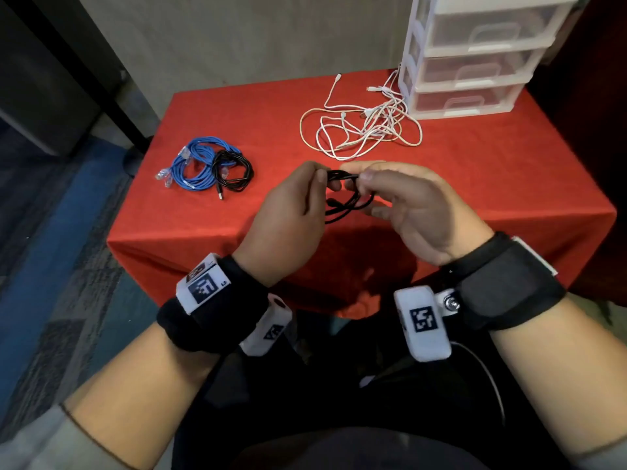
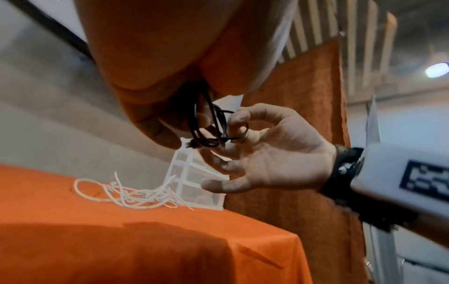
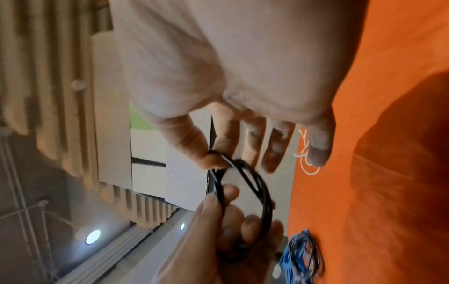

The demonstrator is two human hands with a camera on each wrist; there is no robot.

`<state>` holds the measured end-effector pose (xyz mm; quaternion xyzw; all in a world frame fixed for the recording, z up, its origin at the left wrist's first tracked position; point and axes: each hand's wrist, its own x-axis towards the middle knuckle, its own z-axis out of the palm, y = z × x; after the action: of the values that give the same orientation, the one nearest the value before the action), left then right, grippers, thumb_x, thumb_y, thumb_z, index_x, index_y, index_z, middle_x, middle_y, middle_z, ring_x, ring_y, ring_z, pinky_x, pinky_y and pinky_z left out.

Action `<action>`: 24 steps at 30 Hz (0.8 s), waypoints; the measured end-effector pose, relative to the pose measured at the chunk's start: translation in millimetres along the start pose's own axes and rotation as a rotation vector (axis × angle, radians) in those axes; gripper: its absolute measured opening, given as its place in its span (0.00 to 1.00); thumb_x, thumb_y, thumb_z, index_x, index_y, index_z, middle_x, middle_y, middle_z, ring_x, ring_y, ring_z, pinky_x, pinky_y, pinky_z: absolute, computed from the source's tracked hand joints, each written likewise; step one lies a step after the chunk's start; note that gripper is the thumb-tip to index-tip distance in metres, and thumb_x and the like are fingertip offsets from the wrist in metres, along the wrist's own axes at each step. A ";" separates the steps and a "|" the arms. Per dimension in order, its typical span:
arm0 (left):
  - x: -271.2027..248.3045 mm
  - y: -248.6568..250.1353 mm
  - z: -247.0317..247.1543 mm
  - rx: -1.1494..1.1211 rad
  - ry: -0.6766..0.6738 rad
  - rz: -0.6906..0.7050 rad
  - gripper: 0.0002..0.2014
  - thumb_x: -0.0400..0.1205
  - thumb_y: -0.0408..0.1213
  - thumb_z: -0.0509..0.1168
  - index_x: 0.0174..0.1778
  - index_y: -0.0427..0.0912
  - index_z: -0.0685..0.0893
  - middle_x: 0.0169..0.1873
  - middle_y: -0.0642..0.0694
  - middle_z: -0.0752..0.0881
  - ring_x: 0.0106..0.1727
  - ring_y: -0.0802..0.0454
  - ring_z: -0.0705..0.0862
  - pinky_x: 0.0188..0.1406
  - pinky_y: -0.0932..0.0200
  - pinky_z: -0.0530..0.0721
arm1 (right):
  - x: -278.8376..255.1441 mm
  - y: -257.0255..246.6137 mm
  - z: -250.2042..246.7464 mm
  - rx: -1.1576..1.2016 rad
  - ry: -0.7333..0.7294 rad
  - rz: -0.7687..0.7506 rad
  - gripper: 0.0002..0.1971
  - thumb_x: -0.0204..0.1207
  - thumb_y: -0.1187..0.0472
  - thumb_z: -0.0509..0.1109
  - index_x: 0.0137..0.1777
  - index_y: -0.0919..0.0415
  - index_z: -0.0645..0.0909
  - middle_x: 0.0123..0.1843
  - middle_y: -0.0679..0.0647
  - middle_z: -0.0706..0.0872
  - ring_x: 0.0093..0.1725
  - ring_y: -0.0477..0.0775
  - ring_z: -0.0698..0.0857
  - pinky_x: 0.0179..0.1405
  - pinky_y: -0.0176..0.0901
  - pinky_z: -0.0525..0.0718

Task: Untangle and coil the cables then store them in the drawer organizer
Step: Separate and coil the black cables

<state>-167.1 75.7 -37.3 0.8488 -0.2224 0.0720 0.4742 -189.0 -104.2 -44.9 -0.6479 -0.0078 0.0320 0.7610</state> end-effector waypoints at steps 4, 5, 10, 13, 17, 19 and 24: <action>7.5 -3.8 -8.8 0.105 -0.008 0.043 0.13 0.92 0.39 0.54 0.50 0.40 0.82 0.24 0.51 0.72 0.23 0.54 0.69 0.27 0.54 0.67 | 0.6 -6.0 -10.9 -0.171 -0.044 -0.037 0.08 0.79 0.55 0.69 0.38 0.53 0.85 0.41 0.48 0.86 0.47 0.47 0.81 0.54 0.46 0.73; 9.1 -5.4 -10.0 0.110 -0.006 0.039 0.13 0.92 0.40 0.54 0.50 0.40 0.82 0.24 0.52 0.72 0.24 0.54 0.69 0.28 0.55 0.67 | 0.7 -7.5 -12.6 -0.231 -0.052 -0.069 0.10 0.80 0.55 0.69 0.38 0.53 0.84 0.40 0.49 0.85 0.43 0.47 0.79 0.51 0.44 0.73; 8.0 -5.8 -11.8 0.127 0.000 0.034 0.14 0.93 0.39 0.54 0.49 0.40 0.82 0.25 0.54 0.73 0.24 0.57 0.71 0.28 0.59 0.68 | -6.3 -13.7 -23.1 -0.327 -0.037 -0.057 0.16 0.82 0.49 0.73 0.36 0.58 0.80 0.30 0.58 0.77 0.29 0.51 0.73 0.31 0.40 0.71; 10.0 -7.9 -11.9 0.022 0.036 -0.035 0.15 0.92 0.42 0.52 0.47 0.44 0.81 0.26 0.54 0.73 0.26 0.57 0.70 0.30 0.56 0.70 | -9.8 -6.8 -23.3 -0.470 -0.111 -0.013 0.09 0.83 0.56 0.74 0.41 0.56 0.83 0.30 0.54 0.83 0.29 0.53 0.76 0.28 0.40 0.74; 9.8 1.4 -8.8 -0.408 0.038 -0.320 0.17 0.94 0.39 0.50 0.44 0.45 0.80 0.24 0.55 0.70 0.29 0.57 0.72 0.35 0.57 0.72 | -3.6 6.6 -18.5 -0.448 0.019 -0.064 0.03 0.83 0.67 0.73 0.48 0.61 0.84 0.36 0.55 0.89 0.33 0.48 0.84 0.31 0.39 0.80; 5.7 9.3 -4.7 -0.582 -0.007 -0.412 0.16 0.94 0.39 0.50 0.45 0.45 0.80 0.24 0.57 0.69 0.28 0.58 0.72 0.36 0.58 0.76 | -0.5 6.8 -11.4 -0.322 0.107 -0.100 0.01 0.83 0.67 0.73 0.50 0.63 0.86 0.39 0.59 0.88 0.36 0.47 0.85 0.35 0.38 0.82; 3.0 15.8 7.8 -0.591 0.064 -0.389 0.16 0.94 0.39 0.50 0.46 0.46 0.80 0.23 0.58 0.72 0.29 0.58 0.73 0.34 0.60 0.79 | 0.4 -6.1 3.4 0.230 0.030 0.051 0.06 0.86 0.66 0.67 0.54 0.63 0.86 0.49 0.61 0.88 0.44 0.51 0.88 0.45 0.42 0.88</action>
<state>-172.1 61.1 -28.3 0.6989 -0.0527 -0.0604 0.7107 -188.6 -101.8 -38.3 -0.5566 0.0239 0.0422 0.8294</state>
